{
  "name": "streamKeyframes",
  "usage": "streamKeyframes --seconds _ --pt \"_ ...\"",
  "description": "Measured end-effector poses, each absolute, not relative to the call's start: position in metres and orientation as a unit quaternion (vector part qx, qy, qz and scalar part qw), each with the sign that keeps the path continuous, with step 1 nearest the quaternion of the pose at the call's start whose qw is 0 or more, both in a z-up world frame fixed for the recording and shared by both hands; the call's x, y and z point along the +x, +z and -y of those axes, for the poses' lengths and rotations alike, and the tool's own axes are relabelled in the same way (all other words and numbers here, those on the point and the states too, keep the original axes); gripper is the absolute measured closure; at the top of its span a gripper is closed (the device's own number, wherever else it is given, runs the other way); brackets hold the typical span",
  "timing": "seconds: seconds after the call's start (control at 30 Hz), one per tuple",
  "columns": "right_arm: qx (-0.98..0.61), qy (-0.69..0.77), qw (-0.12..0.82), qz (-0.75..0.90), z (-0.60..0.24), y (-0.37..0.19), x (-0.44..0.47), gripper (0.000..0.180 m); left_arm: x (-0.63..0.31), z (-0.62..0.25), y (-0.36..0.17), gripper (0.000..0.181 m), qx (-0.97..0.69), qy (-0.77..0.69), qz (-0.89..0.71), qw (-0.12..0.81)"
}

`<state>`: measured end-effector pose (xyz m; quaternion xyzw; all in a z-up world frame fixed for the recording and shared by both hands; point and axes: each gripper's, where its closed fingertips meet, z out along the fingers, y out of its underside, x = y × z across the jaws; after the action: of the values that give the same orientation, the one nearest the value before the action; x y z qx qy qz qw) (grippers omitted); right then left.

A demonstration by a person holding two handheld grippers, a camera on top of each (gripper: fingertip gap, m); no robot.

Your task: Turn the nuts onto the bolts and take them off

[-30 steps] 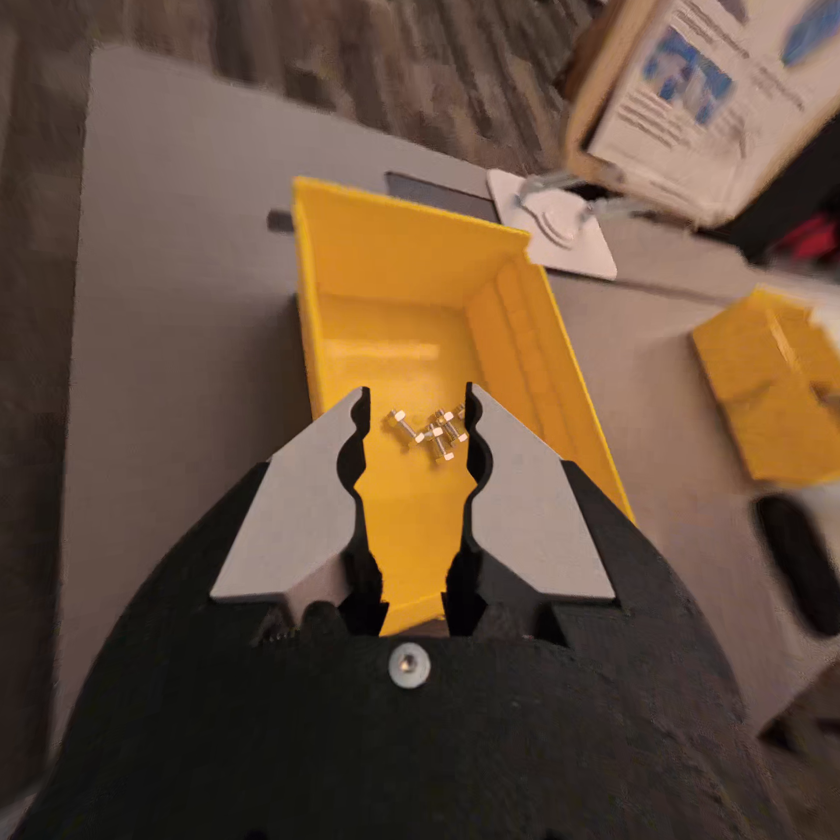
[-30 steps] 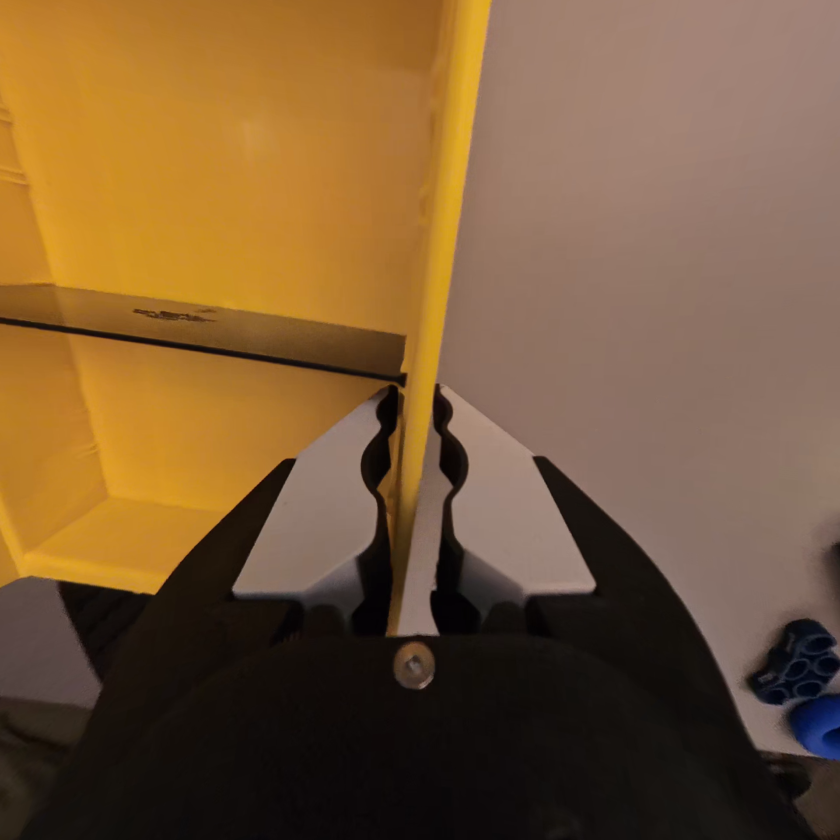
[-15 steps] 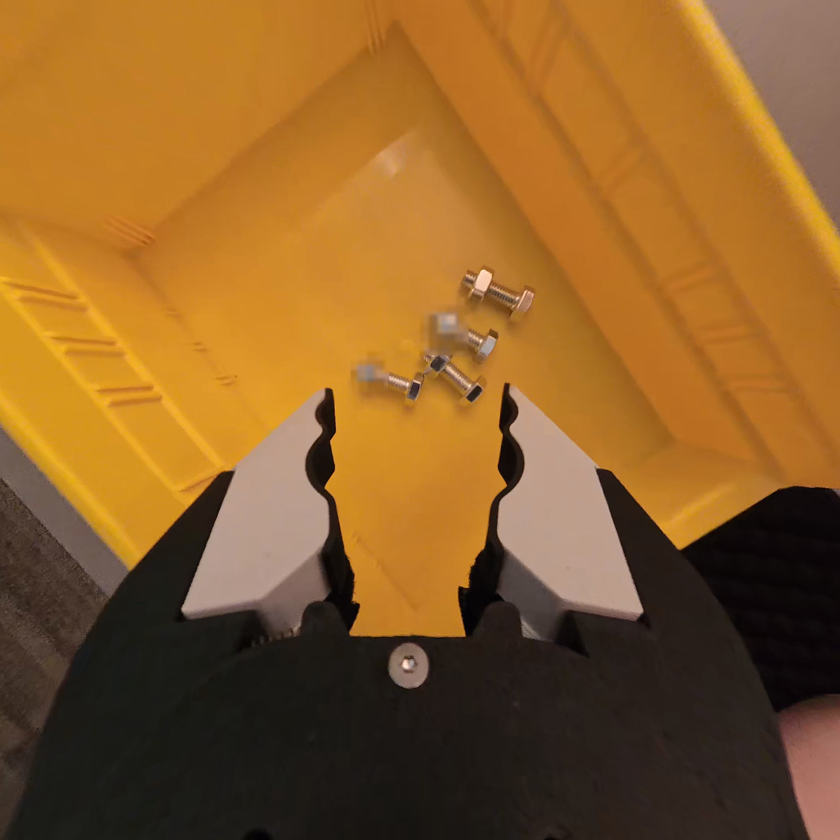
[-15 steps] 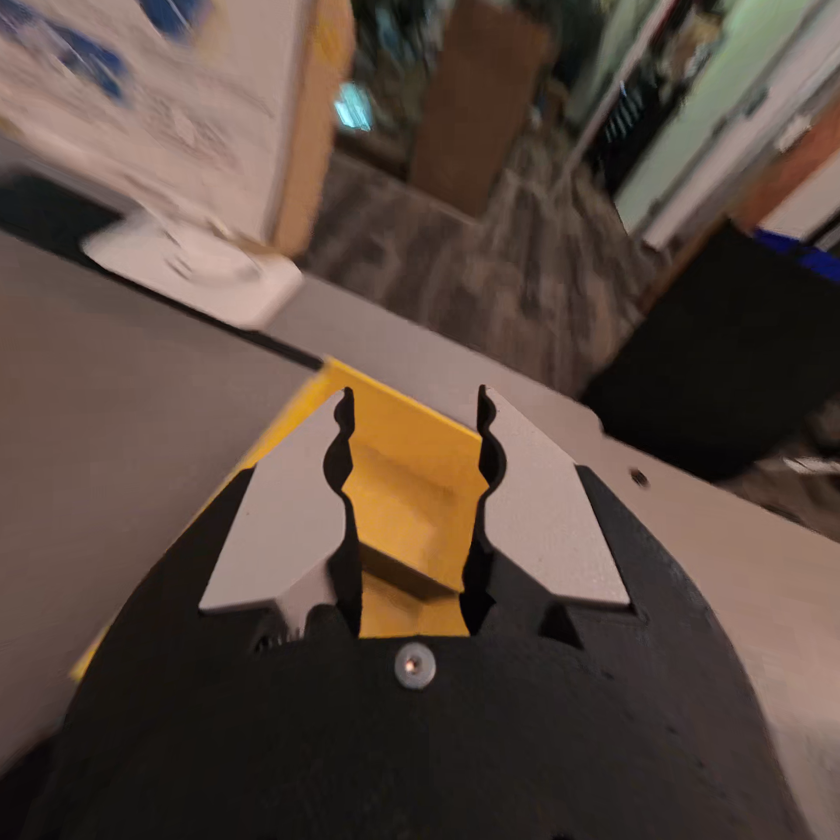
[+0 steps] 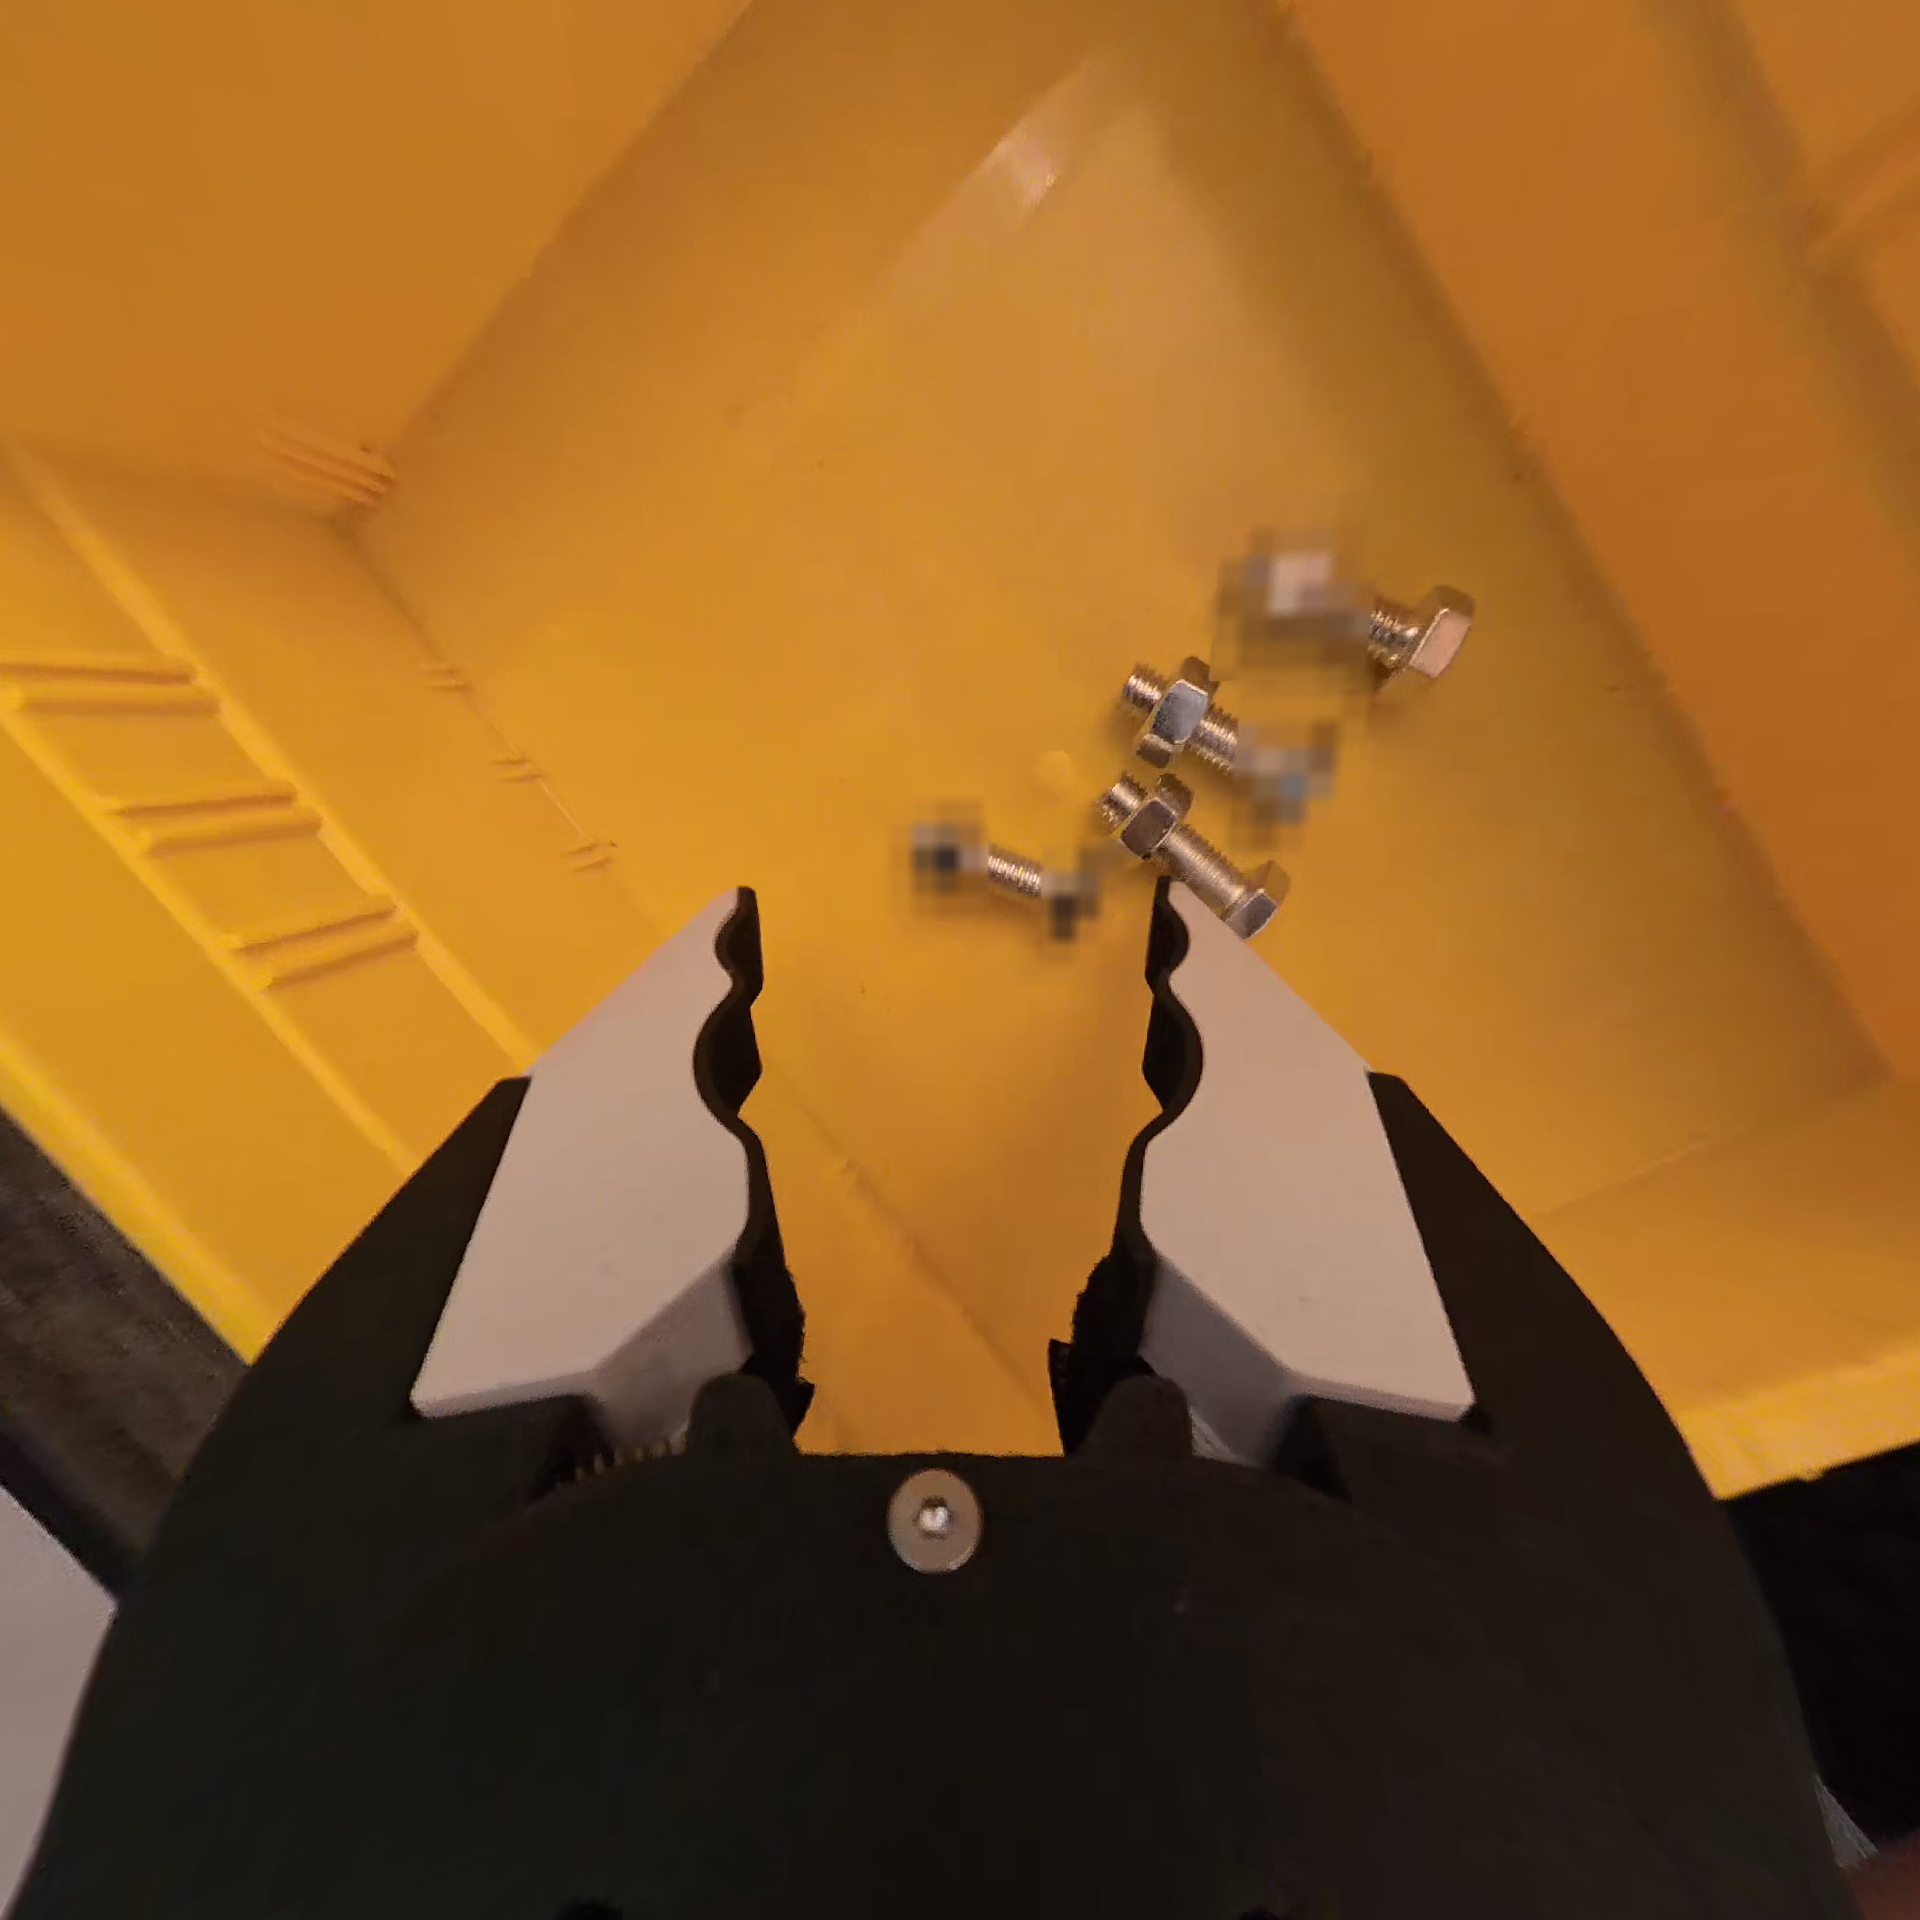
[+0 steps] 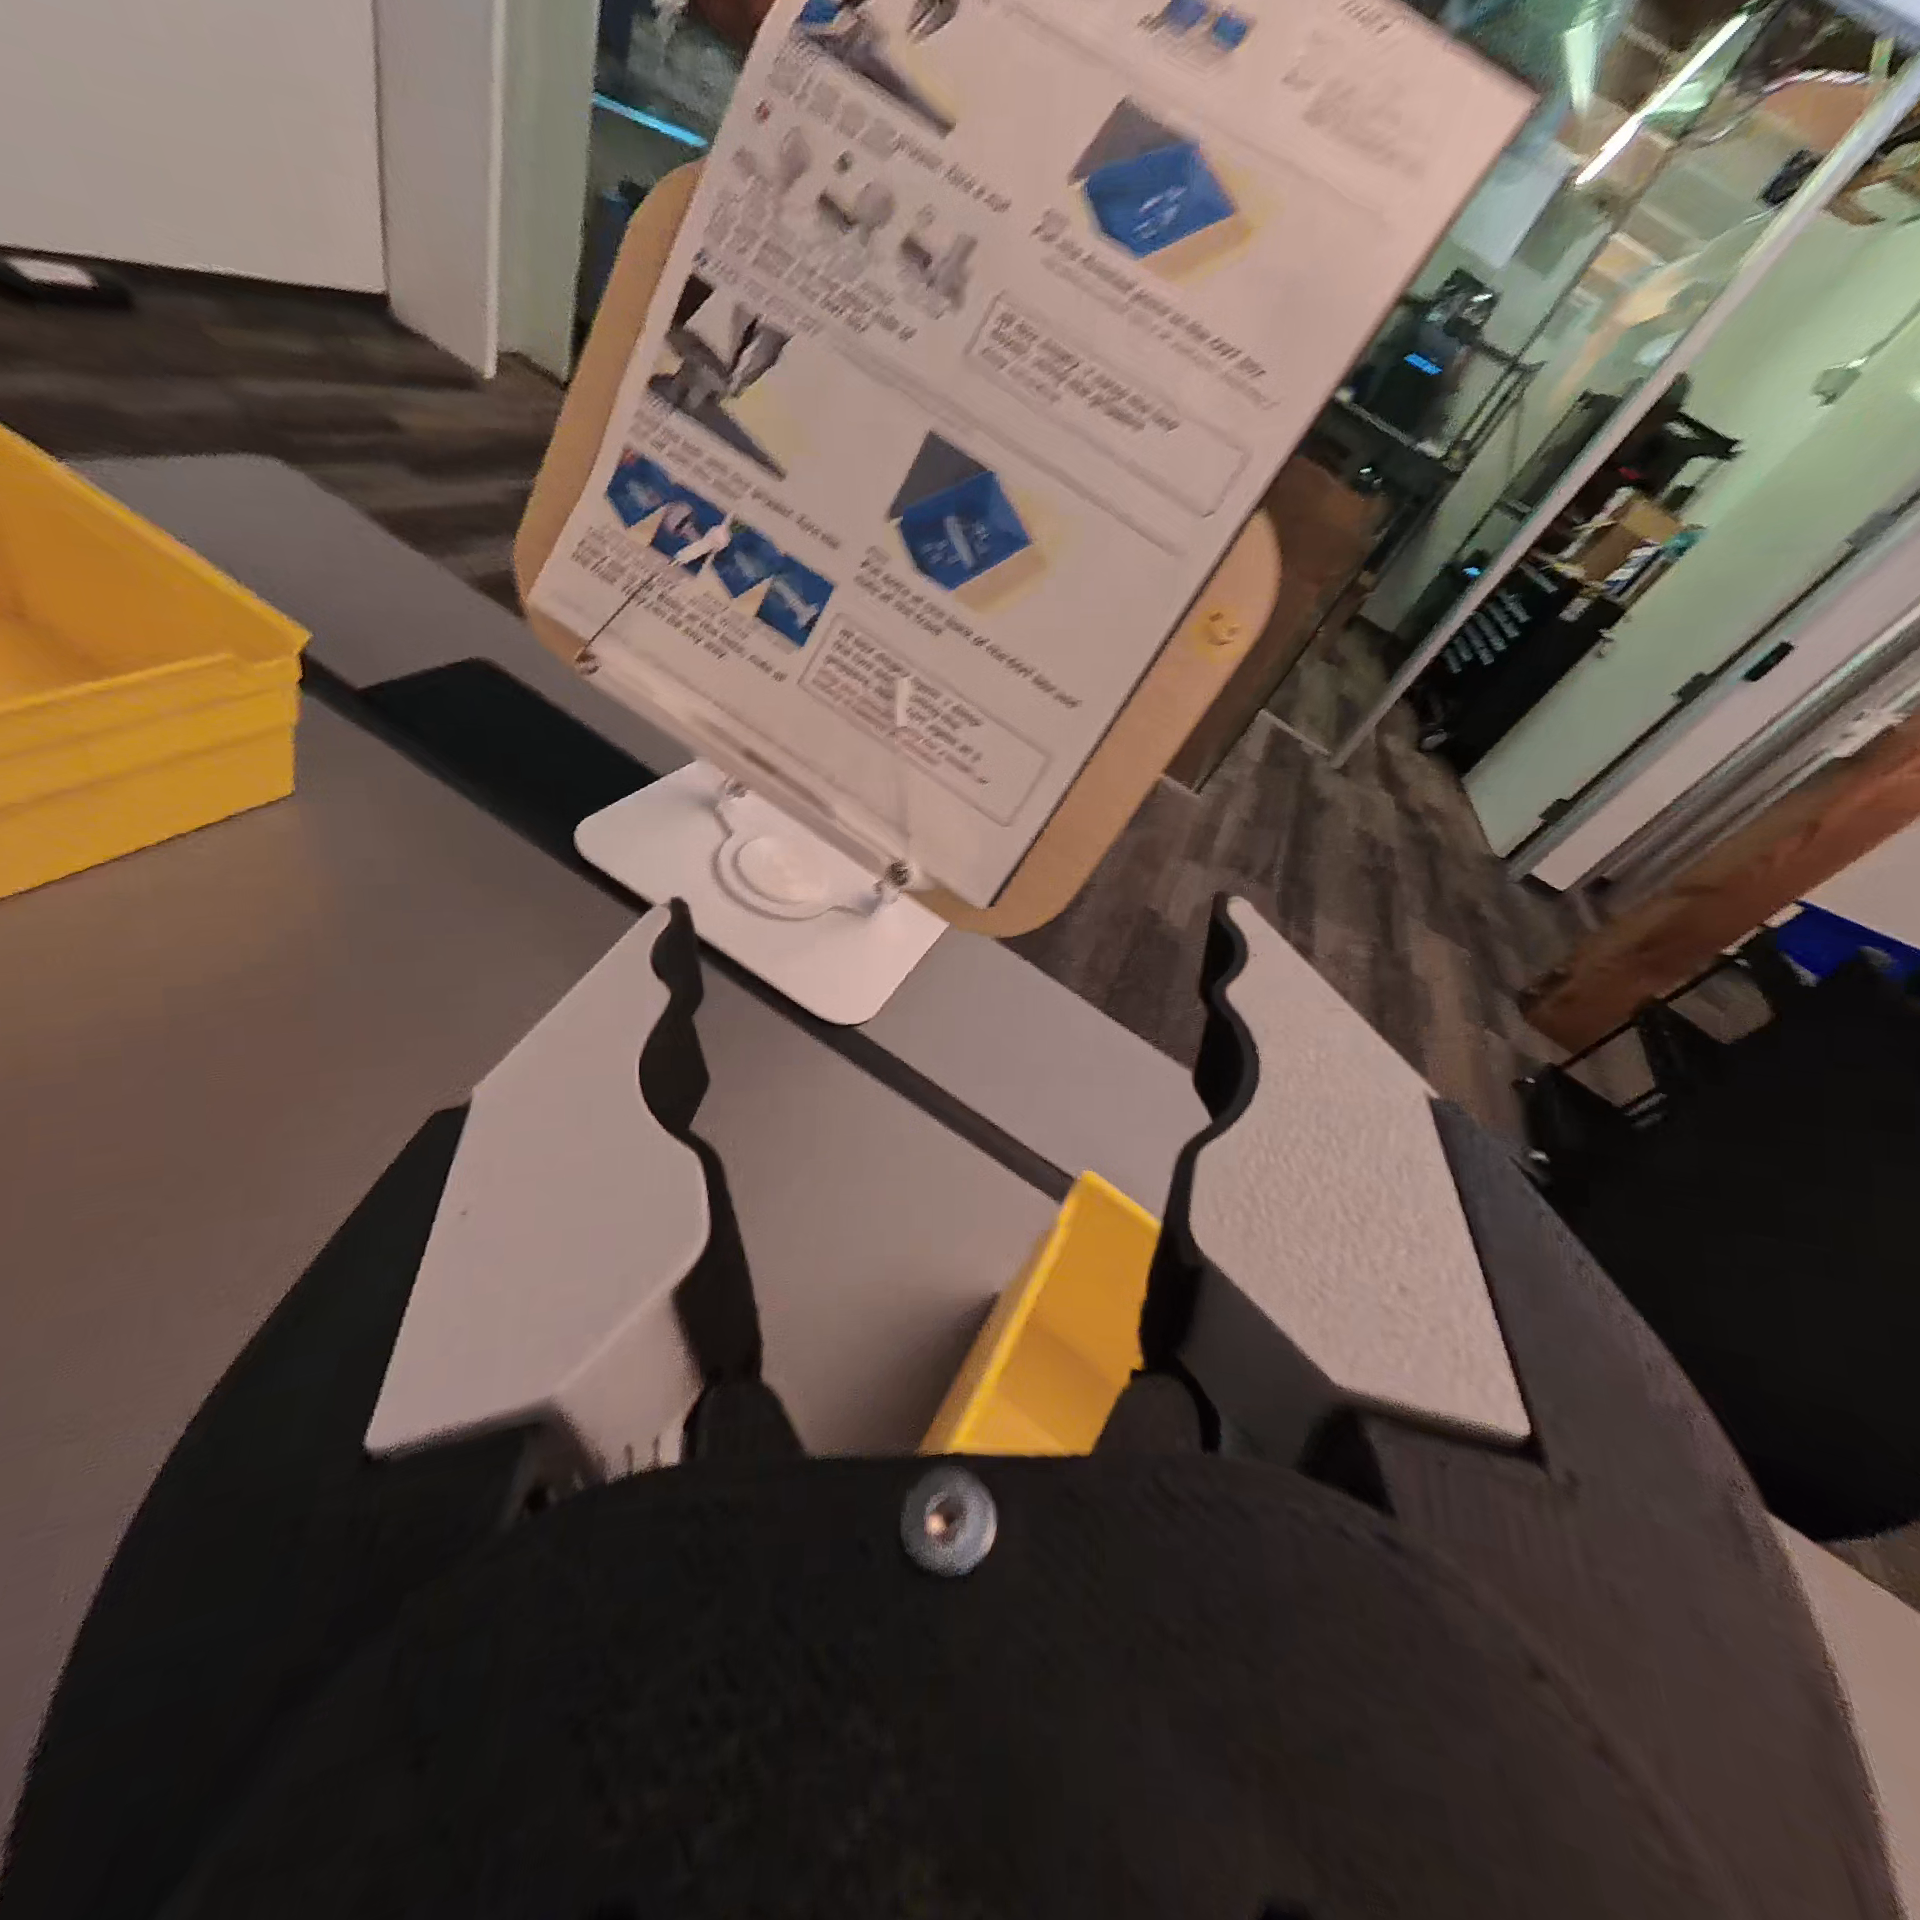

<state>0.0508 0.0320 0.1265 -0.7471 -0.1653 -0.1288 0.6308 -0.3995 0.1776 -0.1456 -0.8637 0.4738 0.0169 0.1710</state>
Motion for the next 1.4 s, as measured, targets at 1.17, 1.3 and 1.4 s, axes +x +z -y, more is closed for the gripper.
streamKeyframes --seconds 1.17,1.3,1.4 --pt "-0.761 0.157 0.582 0.238 -0.049 0.068 -0.045 0.096 -0.326 -0.132 -0.024 0.176 -0.775 -0.041 -0.549 0.31" --pt "-0.718 0.412 0.499 0.255 -0.023 0.063 -0.118 0.097 -0.243 -0.065 0.035 0.176 -0.614 -0.079 -0.67 0.409" --pt "-0.682 0.544 0.421 0.248 -0.007 0.062 -0.147 0.104 -0.196 -0.003 0.056 0.176 -0.505 -0.109 -0.739 0.431"
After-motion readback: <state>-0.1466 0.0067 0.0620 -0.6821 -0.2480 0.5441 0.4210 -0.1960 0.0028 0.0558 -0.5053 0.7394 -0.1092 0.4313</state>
